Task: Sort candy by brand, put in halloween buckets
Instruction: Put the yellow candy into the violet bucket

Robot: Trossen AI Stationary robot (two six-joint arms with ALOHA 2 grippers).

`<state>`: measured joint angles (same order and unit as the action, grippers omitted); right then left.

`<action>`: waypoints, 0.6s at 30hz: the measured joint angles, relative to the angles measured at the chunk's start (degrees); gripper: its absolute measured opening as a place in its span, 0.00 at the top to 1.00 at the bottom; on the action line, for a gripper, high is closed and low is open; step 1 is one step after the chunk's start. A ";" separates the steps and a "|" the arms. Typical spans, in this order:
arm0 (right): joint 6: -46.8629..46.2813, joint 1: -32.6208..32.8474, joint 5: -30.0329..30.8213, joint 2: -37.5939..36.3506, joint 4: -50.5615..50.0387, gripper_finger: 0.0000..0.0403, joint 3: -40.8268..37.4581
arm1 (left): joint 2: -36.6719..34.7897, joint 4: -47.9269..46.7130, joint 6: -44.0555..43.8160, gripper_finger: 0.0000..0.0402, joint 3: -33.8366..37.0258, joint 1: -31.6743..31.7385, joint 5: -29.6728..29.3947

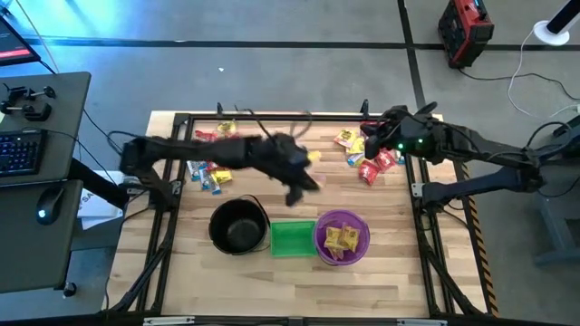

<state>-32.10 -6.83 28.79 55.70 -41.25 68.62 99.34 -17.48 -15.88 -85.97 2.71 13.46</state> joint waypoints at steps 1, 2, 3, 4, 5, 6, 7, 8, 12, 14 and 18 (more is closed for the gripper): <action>0.58 -0.04 -0.24 0.02 -0.34 1.00 0.00 | 1.77 4.73 -0.16 1.00 0.00 -0.90 0.63; 1.12 -0.06 -0.32 0.04 -0.57 1.00 0.00 | 3.49 9.27 -0.17 1.00 0.00 -1.71 1.68; 1.55 -0.06 -0.34 0.04 -0.76 1.00 0.00 | 5.26 12.85 -0.13 1.00 0.00 -2.43 2.82; 2.21 -0.06 -0.36 0.03 -1.02 1.00 0.00 | 6.90 15.74 -0.13 1.00 0.00 -3.08 4.34; 2.54 -0.06 -0.43 0.02 -1.29 1.00 0.00 | 8.21 18.05 -0.16 1.00 0.02 -3.68 5.56; 2.65 -0.05 -0.53 0.02 -1.68 1.00 0.00 | 9.56 19.51 -0.08 1.00 0.07 -4.49 6.09; 2.61 -0.04 -0.58 0.02 -2.22 1.00 0.00 | 10.62 20.89 0.40 1.00 0.07 -5.21 6.18; 2.59 -0.06 -0.58 0.02 -2.77 1.00 0.00 | 11.44 21.67 0.78 1.00 0.07 -6.00 6.20; 2.60 -0.04 -0.62 0.02 -5.15 1.00 0.00 | 13.87 22.05 -2.41 0.98 0.07 -8.03 7.00; 2.60 -0.04 -0.86 0.04 -5.86 0.99 0.00 | 14.95 21.89 -4.89 0.95 0.07 -8.28 8.97; 2.60 -0.04 -2.17 0.04 -6.21 0.98 0.00 | 16.13 21.75 -7.97 0.87 0.09 -8.47 11.45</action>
<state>-29.50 -6.87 26.62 55.75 -47.46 68.62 115.47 4.27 -23.84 -85.89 -5.76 24.91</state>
